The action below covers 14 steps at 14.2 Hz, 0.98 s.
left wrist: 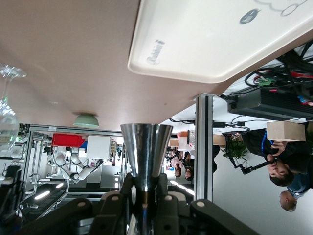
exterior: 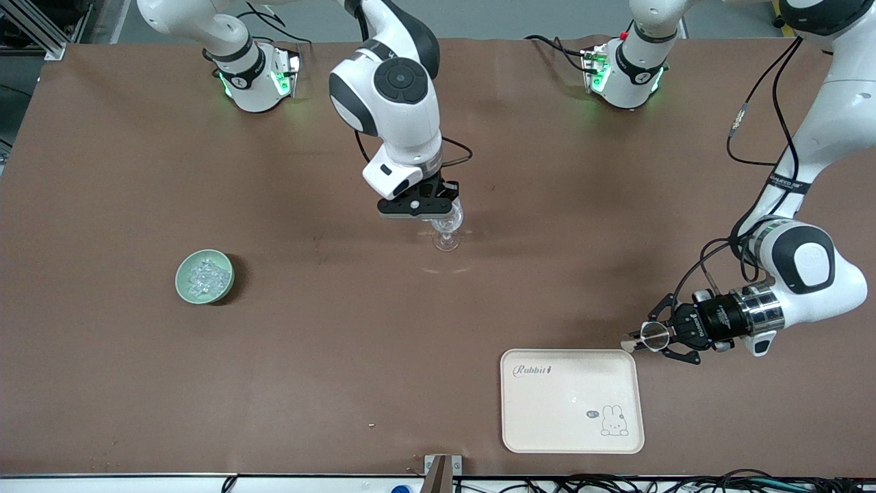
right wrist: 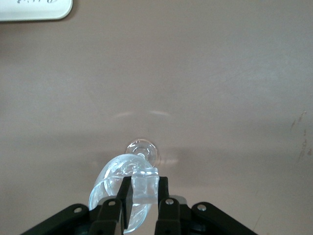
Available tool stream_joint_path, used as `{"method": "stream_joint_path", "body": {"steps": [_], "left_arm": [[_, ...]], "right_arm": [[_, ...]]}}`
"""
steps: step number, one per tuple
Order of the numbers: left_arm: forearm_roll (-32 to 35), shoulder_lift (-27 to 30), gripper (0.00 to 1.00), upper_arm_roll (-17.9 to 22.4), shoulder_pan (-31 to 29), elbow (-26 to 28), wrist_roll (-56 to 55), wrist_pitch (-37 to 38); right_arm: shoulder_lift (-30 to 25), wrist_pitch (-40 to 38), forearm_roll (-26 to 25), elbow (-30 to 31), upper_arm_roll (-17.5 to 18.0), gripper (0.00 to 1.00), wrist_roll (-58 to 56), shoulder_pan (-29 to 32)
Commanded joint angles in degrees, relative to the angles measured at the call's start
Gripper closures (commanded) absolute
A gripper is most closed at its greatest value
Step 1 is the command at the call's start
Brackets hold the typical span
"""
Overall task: Pour wine and add ice with both arms
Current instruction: 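Open the right gripper over the glass while the left gripper lowers the jigger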
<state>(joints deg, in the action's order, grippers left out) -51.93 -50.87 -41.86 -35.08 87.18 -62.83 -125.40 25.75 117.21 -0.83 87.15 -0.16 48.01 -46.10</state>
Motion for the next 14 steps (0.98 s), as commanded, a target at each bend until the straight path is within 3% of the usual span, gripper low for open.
{"method": "stream_joint_path", "body": {"steps": [1, 5, 14], "left_arm": [[0.3, -3.0, 0.99, 5.8, 5.8, -5.5, 3.5, -0.2], [-3.5, -6.2, 0.99, 7.7, 8.1, -8.8, 4.0, -0.9], [-3.6, -13.7, 0.98, 7.7, 10.0, -14.7, 6.6, -2.9]], "right_arm": [[0.8, -0.1, 0.0, -1.3, -0.5, 1.00, 1.5, -1.5], [1.2, -0.1, 0.0, -1.2, -0.5, 1.00, 2.9, -3.6], [2.8, 0.0, -0.2, -1.2, -0.5, 0.99, 3.2, -4.4]]}}
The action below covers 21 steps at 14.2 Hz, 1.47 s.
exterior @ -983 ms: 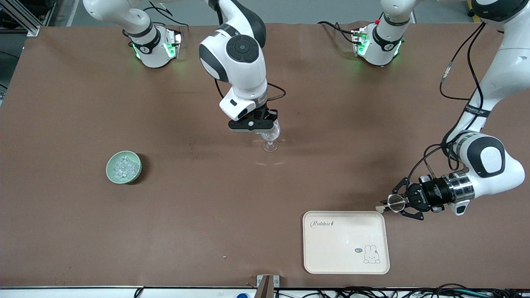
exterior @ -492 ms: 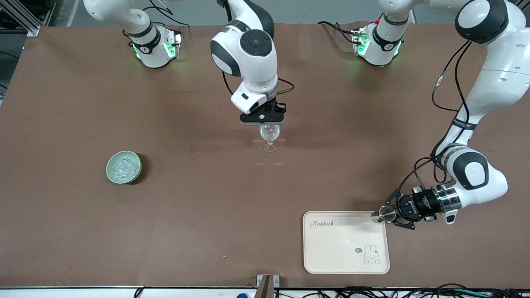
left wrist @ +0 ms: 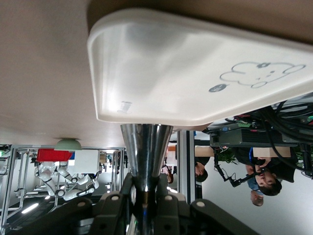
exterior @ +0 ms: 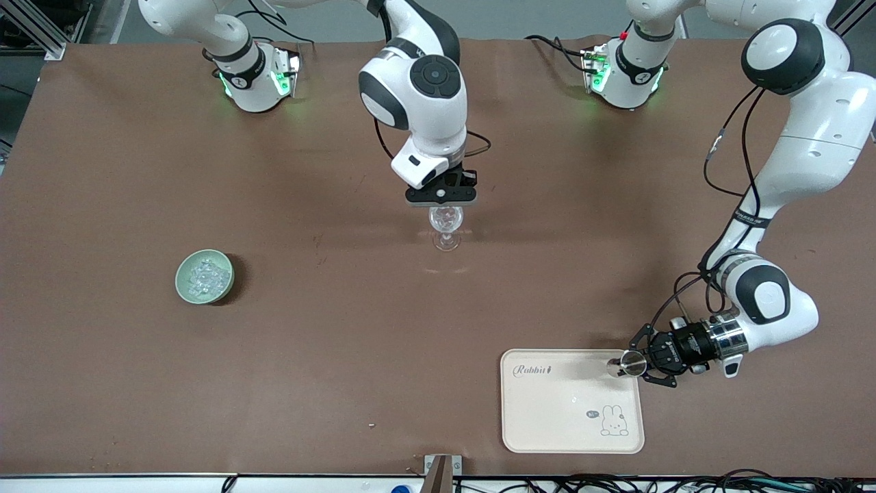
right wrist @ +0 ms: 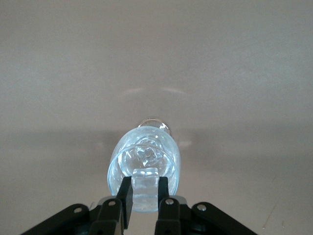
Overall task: Pour wine and add ice with both arms
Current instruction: 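Open the right gripper over the glass while the left gripper lowers the jigger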
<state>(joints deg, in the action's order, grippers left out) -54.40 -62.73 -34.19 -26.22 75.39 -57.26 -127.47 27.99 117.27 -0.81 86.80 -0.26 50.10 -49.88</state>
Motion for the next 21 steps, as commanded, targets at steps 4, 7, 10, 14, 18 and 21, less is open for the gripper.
{"method": "stream_joint_path", "body": {"steps": [4, 7, 10, 14, 18, 21], "left_arm": [[-1.1, -4.6, 0.98, 0.0, 1.4, -5.0, 2.1, -0.9], [-1.1, -6.4, 0.98, 0.0, 2.1, -6.4, 2.2, -1.0], [-1.1, -7.7, 0.97, -0.1, 2.2, -6.9, 3.6, -1.0], [-1.2, -8.5, 0.91, 0.0, 2.2, -7.5, 4.3, -1.3], [-1.2, -8.4, 0.47, 0.0, 2.1, -7.1, 5.1, -1.3], [-1.1, -8.1, 0.00, 0.5, 1.6, -6.2, 9.4, -1.3]], "right_arm": [[0.8, 0.0, -0.2, -0.8, -0.4, 0.89, 1.1, -0.7], [0.8, 0.0, -0.3, -0.9, -0.4, 0.61, 1.1, -0.7], [1.2, 0.1, -0.9, -0.8, -0.4, 0.13, 1.0, -0.7], [1.2, 0.3, -0.9, -0.9, -0.4, 0.02, 0.8, -0.7], [1.1, 0.3, -0.9, -1.6, -0.5, 0.00, 0.9, -0.1], [0.1, 0.2, -0.8, -2.5, -0.9, 0.00, 0.4, 1.8]]}}
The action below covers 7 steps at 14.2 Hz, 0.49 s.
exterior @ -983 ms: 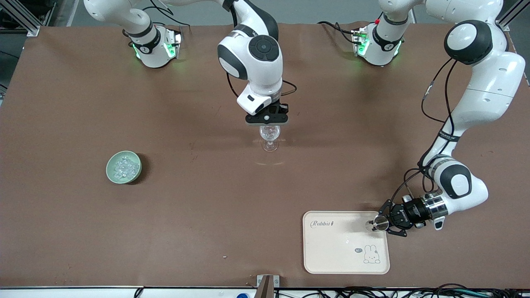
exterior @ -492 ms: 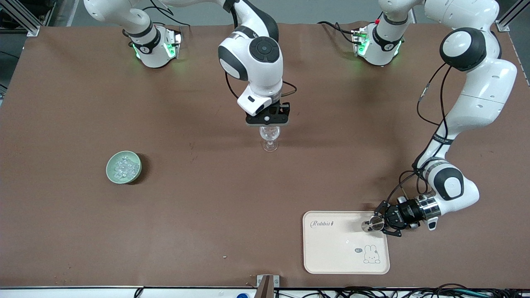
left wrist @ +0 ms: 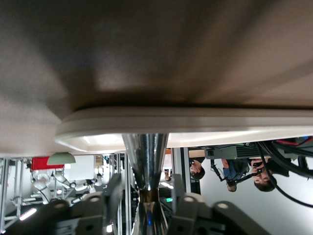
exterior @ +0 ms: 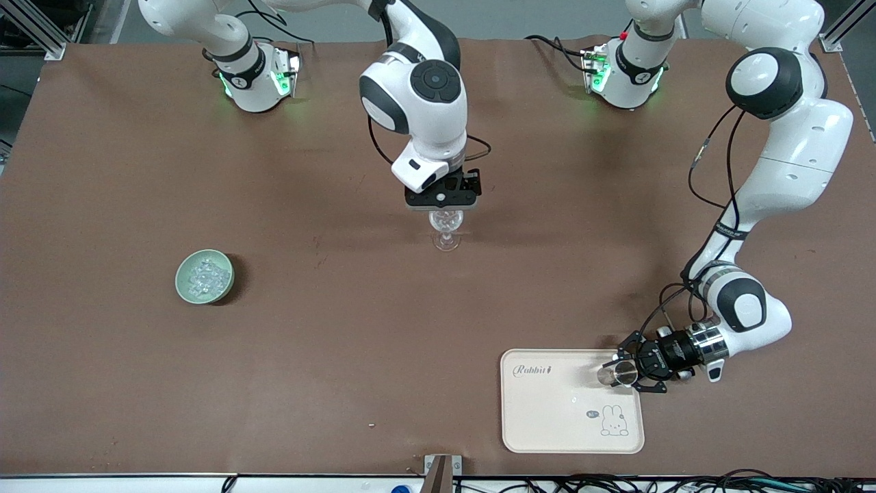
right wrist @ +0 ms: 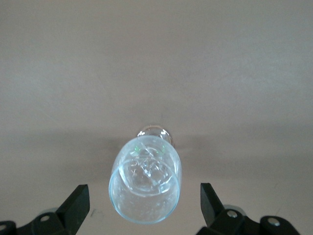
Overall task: Pour wine and add ice with both arms
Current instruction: 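Open the left gripper on the tray while the right gripper withdraws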
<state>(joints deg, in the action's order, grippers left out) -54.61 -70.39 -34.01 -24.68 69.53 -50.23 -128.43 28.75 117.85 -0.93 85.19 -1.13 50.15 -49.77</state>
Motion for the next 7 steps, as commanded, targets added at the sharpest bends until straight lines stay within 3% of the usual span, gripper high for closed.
{"method": "stream_joint_path", "body": {"steps": [1, 4, 7], "left_arm": [[-0.9, -0.1, 0.00, 0.4, -0.3, -0.2, 1.9, -0.3], [0.0, 2.0, 0.00, 0.6, -2.2, 0.9, 0.8, 0.1], [2.7, 7.5, 0.00, 3.1, -2.6, 5.0, -1.8, 0.2]], "right_arm": [[-1.7, -0.4, -0.7, -1.0, -0.1, 0.00, 0.2, 3.3], [-5.6, -1.2, -0.7, -0.6, -0.1, 0.00, -1.8, 8.6], [-9.0, -6.1, -0.7, -0.4, -0.1, 0.00, -10.0, 15.7]]}}
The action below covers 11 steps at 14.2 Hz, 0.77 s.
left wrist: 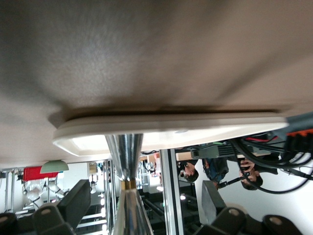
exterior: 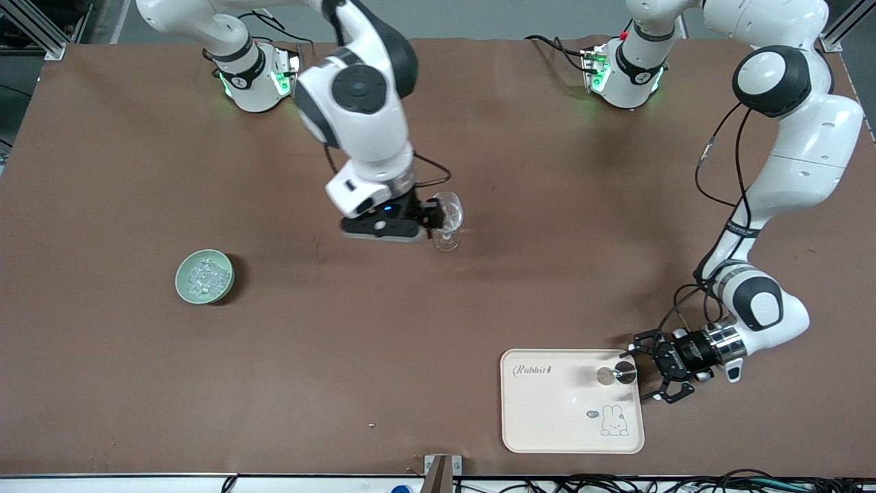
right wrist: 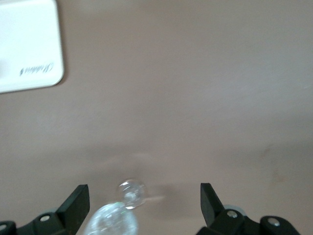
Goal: Pour wine and add ice with both arms
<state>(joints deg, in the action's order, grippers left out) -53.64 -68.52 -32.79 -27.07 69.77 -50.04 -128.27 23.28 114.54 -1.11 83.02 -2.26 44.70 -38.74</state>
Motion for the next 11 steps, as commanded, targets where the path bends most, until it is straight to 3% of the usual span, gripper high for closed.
{"method": "stream_joint_path", "body": {"steps": [1, 6, 11], "left_arm": [[2.8, 7.5, 0.00, 1.9, -1.0, 6.3, -2.2, 0.1], [13.2, 19.7, 0.00, 2.0, -4.4, 14.7, -2.9, 2.0], [29.0, 32.0, 0.00, 1.9, -4.3, 15.3, -9.6, 10.3]], "right_arm": [[-4.5, -3.5, -0.6, 1.9, 1.0, 0.00, -6.1, 6.7], [-9.1, -5.6, -1.2, 5.2, 0.9, 0.00, -8.2, 17.1], [-15.4, -5.6, -1.9, 11.6, 1.0, 0.00, -19.4, 26.7]]}}
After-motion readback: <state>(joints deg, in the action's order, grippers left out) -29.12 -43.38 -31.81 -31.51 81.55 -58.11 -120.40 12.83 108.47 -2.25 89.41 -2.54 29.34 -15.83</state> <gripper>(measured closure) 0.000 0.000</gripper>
